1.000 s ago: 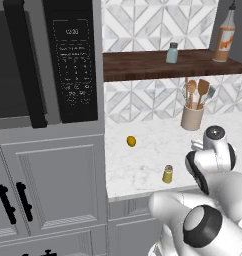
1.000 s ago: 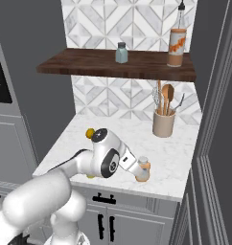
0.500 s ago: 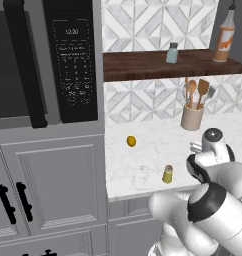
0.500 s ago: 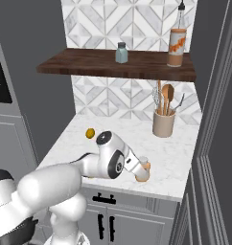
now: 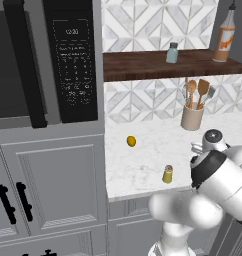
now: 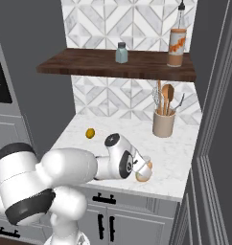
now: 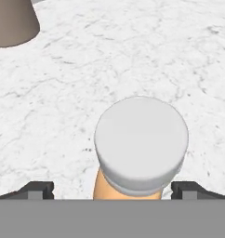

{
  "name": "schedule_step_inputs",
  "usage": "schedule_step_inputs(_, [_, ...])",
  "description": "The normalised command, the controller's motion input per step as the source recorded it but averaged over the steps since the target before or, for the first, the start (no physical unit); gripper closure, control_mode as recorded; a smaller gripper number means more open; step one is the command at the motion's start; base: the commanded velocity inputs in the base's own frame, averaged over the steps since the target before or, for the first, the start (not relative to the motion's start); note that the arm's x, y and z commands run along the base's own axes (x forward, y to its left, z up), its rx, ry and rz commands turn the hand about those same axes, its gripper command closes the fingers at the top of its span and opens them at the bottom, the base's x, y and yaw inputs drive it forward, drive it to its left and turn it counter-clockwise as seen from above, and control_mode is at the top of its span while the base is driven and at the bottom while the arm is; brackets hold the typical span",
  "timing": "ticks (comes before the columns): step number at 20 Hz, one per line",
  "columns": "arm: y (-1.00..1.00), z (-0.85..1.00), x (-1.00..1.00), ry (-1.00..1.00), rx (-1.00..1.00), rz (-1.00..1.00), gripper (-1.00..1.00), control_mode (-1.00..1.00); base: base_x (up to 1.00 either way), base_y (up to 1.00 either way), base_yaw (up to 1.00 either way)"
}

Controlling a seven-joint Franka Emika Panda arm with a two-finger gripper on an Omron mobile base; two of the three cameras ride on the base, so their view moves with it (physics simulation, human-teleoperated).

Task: Put the shaker and condiment bottle from the counter next to their counterparts in the cabinet.

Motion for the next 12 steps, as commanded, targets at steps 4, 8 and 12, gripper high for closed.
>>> schedule_step_inputs(4, [-0.07,-0.3,0.11,0.06,0.0,-0.01,1.0,-1.0,0.0,0.0,0.0])
schedule_step_inputs(8, [-0.02,-0.11,0.31,0.01,0.0,-0.01,1.0,-1.0,0.0,0.0,0.0])
schedule_step_inputs(12, [-0.06,0.14,0.31,0.0,0.0,-0.01,1.0,-1.0,0.0,0.0,0.0])
